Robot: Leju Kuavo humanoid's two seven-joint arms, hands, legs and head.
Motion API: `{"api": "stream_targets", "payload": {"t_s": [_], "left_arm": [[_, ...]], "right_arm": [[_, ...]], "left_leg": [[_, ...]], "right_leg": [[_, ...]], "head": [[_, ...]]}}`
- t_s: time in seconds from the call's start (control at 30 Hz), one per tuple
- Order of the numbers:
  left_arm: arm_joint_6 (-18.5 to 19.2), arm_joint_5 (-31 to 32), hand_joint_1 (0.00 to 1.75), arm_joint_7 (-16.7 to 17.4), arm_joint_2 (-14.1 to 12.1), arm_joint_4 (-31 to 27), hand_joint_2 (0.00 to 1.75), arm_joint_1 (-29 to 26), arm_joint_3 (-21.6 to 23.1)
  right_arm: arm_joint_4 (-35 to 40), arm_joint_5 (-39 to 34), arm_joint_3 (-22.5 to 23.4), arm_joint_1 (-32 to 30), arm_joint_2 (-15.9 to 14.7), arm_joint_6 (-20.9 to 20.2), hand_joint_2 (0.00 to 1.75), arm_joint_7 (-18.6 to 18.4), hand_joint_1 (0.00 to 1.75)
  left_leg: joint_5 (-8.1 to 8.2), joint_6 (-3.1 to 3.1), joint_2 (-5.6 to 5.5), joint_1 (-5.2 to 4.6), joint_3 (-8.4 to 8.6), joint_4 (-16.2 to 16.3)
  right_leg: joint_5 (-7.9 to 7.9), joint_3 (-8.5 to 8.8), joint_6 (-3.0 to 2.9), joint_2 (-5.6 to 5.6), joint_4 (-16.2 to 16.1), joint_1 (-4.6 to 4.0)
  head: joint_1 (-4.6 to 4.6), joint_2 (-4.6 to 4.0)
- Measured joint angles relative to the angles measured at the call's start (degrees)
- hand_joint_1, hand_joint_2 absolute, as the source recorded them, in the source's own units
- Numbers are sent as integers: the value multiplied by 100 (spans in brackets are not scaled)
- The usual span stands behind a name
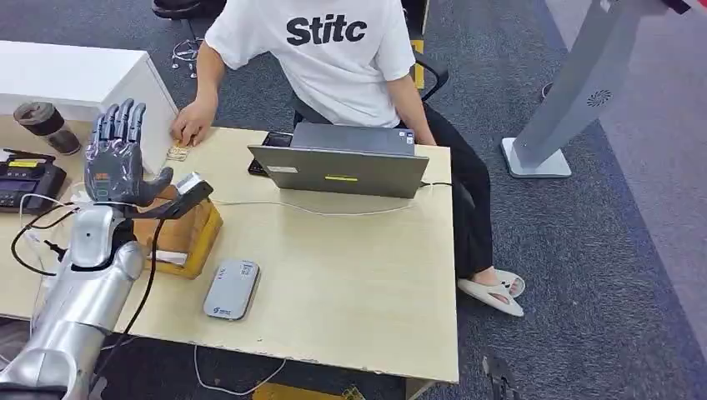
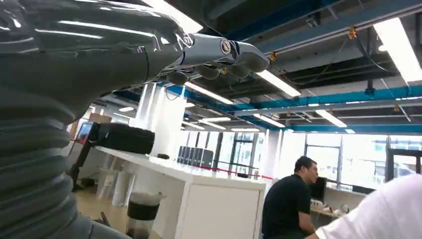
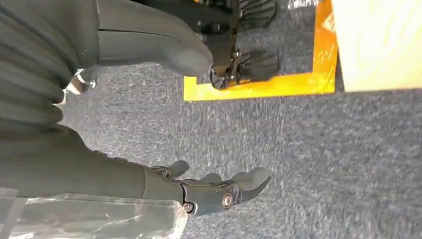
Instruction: Pass the card to the sensor for recognition and then transmit it.
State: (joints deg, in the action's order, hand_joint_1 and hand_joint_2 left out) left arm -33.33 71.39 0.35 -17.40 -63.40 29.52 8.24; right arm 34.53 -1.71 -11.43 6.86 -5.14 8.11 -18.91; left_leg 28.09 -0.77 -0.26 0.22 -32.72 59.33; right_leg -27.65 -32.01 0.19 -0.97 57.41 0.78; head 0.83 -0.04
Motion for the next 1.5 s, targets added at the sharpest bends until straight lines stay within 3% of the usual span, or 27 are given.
{"api": "stream_targets", "payload": {"t_s": [0.27, 0.53, 0.63, 0.93, 1.2, 1.5], "left_arm": [[120, -943, 0, -494, -138, -938, 175, -1311, -346], [180, -1113, 0, -601, -158, -1340, 175, -1841, -634], [142, -1401, 0, -852, -182, -1467, 175, -2153, -911], [212, -1657, 0, -1106, -169, -1830, 175, -2505, -1552], [295, -1644, 0, -1124, -164, -1924, 175, -2612, -1753], [899, -1629, 0, -1242, -112, -2278, 175, -3110, -1786]], "right_arm": [[499, 208, 337, -442, -26, -53, 175, -70, 0], [711, 334, 481, -520, -24, -129, 175, -133, 0], [726, 777, 450, -496, -61, -157, 175, -328, 0], [890, 1565, 282, -423, -74, 207, 175, -256, 0], [1117, 1722, 175, -502, -72, 317, 175, -105, 0], [1539, 1948, 140, -764, -72, 638, 175, 92, 0]], "left_leg": [[9, 6, 3, -1, -7, -3], [6, 6, 3, 0, -8, -4], [6, 6, 12, 0, -8, -3], [5, 6, 2, 1, -10, -4], [5, 7, 2, 1, -10, -4], [7, 6, 2, 0, -12, -4]], "right_leg": [[-6, -13, -4, -4, -3, 0], [-4, -8, -6, 1, -1, 0], [-3, -14, -6, -8, 0, 0], [-4, -14, -6, 2, -1, -1], [-4, -13, -6, 3, -1, -1], [-5, -15, -6, 2, -2, -1]], "head": [[-4, 0], [-4, 0], [0, 0], [-2, 0], [0, 0], [-2, 0]]}}
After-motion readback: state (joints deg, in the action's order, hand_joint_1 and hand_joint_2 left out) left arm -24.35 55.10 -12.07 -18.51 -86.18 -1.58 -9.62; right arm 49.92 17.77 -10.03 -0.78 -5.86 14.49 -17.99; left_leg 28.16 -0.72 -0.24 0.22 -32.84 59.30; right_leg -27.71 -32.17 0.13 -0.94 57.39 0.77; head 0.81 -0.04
